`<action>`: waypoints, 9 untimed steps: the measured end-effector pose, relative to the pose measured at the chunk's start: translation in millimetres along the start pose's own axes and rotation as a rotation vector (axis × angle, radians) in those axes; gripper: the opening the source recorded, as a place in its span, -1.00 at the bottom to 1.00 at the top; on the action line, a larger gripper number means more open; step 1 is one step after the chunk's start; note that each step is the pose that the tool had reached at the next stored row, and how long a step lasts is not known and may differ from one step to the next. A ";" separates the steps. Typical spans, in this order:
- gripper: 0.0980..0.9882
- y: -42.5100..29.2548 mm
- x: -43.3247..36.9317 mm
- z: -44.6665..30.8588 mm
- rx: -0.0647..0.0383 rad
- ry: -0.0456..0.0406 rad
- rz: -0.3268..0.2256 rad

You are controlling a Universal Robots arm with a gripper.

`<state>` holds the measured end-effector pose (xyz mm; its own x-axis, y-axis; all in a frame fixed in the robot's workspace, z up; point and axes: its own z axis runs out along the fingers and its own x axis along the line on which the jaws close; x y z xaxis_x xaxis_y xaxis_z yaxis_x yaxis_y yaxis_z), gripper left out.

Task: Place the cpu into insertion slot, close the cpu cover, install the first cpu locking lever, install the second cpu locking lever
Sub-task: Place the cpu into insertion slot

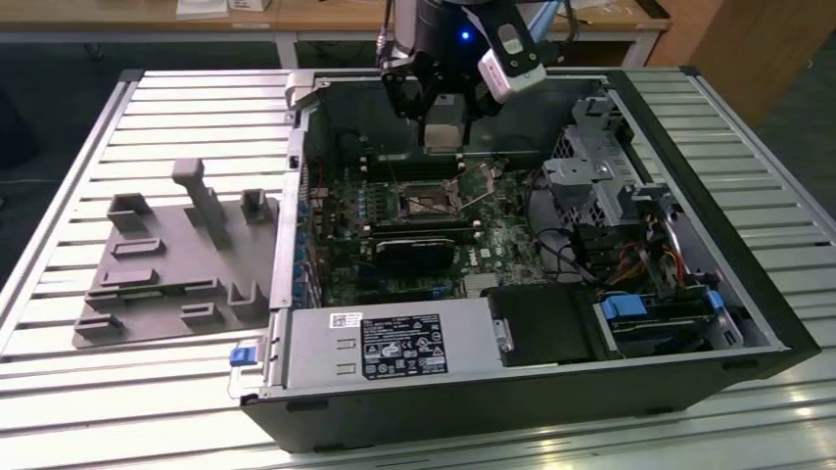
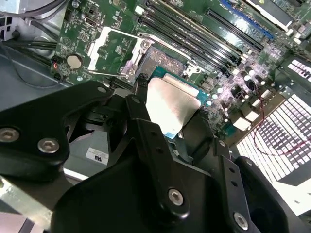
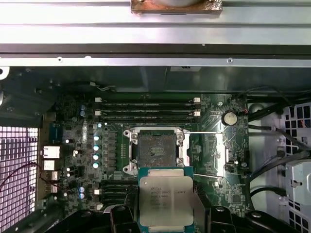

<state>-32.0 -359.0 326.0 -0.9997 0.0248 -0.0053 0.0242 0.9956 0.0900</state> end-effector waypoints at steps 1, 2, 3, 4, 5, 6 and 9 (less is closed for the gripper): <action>-0.01 -0.2 0.1 2.0 0.000 -0.0004 0.000; -0.01 -0.3 0.2 3.6 0.000 -0.0008 0.000; -0.01 -0.5 0.5 5.6 0.000 -0.0012 0.000; -0.01 -0.7 0.8 7.3 0.000 -0.0016 0.000; -0.01 -0.8 1.4 9.1 0.000 -0.0020 0.000; -0.01 -1.0 2.1 10.9 0.000 -0.0025 0.000; -0.01 -1.5 3.4 16.1 0.000 -0.0034 0.003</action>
<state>-35.3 -359.0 309.9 -0.9996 0.0276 -0.0084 0.0267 0.9956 0.0901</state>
